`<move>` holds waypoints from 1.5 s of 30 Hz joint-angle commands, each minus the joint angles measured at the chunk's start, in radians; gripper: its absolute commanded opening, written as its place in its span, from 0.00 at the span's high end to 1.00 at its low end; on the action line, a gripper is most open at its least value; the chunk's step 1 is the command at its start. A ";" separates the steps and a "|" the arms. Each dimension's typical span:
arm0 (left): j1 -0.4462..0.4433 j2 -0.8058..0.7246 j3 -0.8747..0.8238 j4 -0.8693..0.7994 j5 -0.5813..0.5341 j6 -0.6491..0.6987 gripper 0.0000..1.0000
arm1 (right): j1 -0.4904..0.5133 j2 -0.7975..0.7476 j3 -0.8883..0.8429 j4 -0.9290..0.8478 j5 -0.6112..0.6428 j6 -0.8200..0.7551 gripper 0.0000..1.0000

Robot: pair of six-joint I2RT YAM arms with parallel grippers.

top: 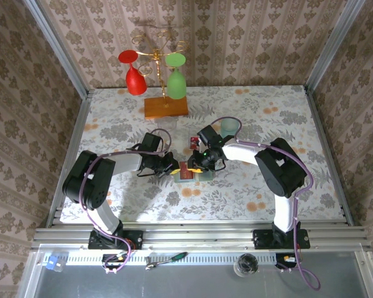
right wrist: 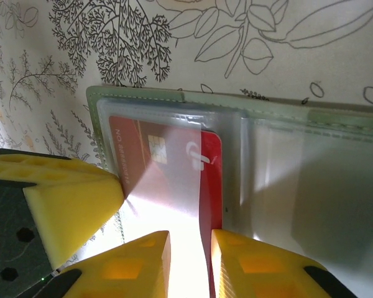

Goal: Take the credit cards out of the card holder

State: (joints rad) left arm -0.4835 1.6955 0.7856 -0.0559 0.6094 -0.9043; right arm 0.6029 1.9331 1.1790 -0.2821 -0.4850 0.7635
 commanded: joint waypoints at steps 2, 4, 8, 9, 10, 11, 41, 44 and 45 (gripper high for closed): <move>0.000 0.020 -0.019 -0.029 -0.018 0.023 0.98 | 0.002 0.025 0.031 0.014 -0.029 0.002 0.76; 0.000 0.020 -0.019 -0.029 -0.019 0.022 0.98 | 0.003 0.031 0.034 0.013 -0.031 -0.003 0.76; -0.001 0.021 -0.019 -0.029 -0.017 0.022 0.98 | 0.003 0.041 0.040 0.016 -0.045 -0.012 0.76; 0.000 0.020 -0.019 -0.028 -0.016 0.022 0.98 | 0.003 0.041 0.041 0.019 -0.050 -0.013 0.77; 0.000 0.020 -0.019 -0.028 -0.018 0.022 0.98 | 0.004 0.043 0.040 0.021 -0.053 -0.016 0.77; 0.000 0.020 -0.020 -0.028 -0.018 0.022 0.98 | 0.003 0.044 0.041 0.024 -0.055 -0.017 0.78; 0.001 0.003 0.013 -0.069 -0.025 0.036 0.98 | 0.003 0.004 0.067 -0.146 0.083 -0.105 0.74; 0.002 0.000 0.017 -0.075 -0.027 0.038 0.98 | 0.003 -0.002 0.065 -0.149 0.088 -0.108 0.74; 0.002 -0.002 0.019 -0.077 -0.028 0.038 0.98 | 0.003 -0.005 0.065 -0.149 0.089 -0.109 0.74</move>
State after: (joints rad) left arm -0.4835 1.6955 0.7925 -0.0700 0.6052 -0.8932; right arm 0.6029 1.9556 1.2346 -0.3721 -0.4423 0.6758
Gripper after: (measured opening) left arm 0.050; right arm 0.259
